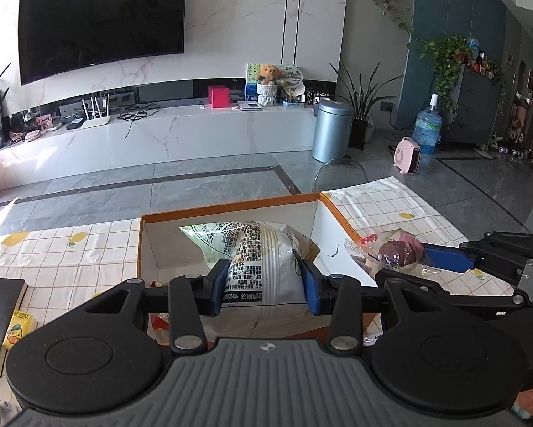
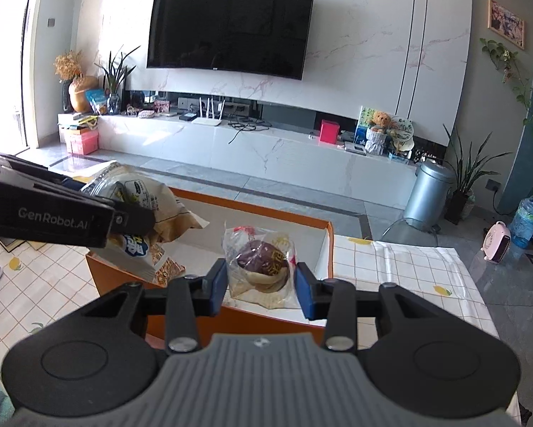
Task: Organize snacks
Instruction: 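Lower both held snacks into the orange box and open both tools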
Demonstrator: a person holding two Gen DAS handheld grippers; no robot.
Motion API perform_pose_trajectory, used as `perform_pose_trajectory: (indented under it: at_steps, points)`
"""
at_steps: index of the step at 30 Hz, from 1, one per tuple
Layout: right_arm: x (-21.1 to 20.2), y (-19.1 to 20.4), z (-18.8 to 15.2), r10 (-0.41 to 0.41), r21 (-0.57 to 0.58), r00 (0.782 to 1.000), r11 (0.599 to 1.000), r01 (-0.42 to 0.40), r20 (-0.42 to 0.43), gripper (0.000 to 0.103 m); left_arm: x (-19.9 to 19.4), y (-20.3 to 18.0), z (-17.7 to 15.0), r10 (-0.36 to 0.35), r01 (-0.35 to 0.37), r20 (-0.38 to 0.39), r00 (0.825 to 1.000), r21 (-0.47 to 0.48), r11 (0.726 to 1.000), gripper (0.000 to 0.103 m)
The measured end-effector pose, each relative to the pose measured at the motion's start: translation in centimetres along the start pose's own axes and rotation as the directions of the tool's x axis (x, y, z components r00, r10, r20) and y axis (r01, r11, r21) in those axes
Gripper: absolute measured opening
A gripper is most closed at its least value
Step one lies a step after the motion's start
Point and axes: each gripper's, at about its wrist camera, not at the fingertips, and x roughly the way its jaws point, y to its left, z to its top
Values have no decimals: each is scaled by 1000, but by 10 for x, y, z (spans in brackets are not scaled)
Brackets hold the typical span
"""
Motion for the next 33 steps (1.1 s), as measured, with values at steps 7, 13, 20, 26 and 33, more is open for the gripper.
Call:
perform_pose_trajectory:
  at_steps: [7, 13, 20, 26, 33]
  points:
    - [48, -11, 21, 24, -44, 990, 999, -31, -137, 38, 35, 8, 11, -31, 31, -90, 995, -4, 1000, 48]
    - [91, -10, 30, 34, -82, 968, 995, -57, -250, 38, 64, 14, 14, -52, 52, -168, 984, -5, 999, 48]
    - [144, -19, 30, 50, -37, 912, 997, -72, -408, 38, 101, 30, 9, -87, 75, -309, 947, -50, 996, 48]
    - [174, -19, 24, 84, -26, 863, 993, -112, -498, 38, 125, 37, 7, -97, 69, -381, 919, -87, 994, 48]
    - [200, -17, 18, 121, -20, 806, 987, -162, -580, 38, 141, 37, 2, -87, 67, -441, 893, -63, 996, 48]
